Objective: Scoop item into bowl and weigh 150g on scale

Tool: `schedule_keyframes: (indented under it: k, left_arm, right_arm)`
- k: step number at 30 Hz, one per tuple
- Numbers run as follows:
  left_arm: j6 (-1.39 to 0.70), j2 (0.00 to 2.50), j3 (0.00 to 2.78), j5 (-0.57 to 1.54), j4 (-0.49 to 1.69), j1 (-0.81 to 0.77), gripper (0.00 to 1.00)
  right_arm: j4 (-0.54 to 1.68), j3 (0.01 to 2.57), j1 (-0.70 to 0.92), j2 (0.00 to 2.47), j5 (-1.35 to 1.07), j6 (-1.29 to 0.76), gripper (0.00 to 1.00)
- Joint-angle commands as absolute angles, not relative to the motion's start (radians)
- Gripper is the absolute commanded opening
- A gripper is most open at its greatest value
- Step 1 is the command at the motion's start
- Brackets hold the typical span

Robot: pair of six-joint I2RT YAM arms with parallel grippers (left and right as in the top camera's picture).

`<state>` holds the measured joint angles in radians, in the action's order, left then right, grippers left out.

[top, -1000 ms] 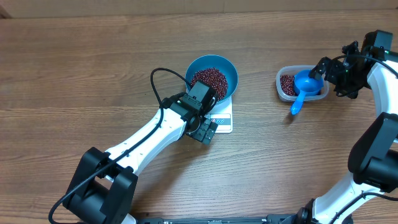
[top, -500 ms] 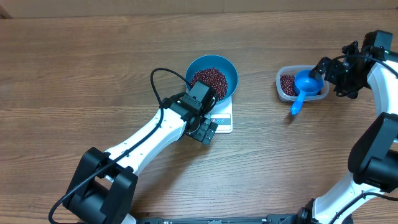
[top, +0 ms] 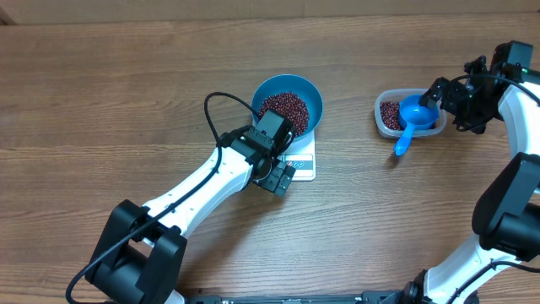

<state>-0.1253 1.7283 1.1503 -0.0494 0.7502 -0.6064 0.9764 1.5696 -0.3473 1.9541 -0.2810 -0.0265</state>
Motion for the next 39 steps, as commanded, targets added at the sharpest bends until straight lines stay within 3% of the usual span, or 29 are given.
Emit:
schedule_keyframes:
  k: [1,39]
  left_arm:
    - [-0.139,1.733,1.145,-0.048,0.747,-0.603,0.99]
    - [-0.139,1.734,1.145,-0.048,0.747,-0.603,0.99]
  right_arm:
    - [0.97,1.571,-0.35,1.939,-0.278,-0.03,1.0]
    - [0.97,1.571,-0.346,1.858,-0.278,-0.03,1.0]
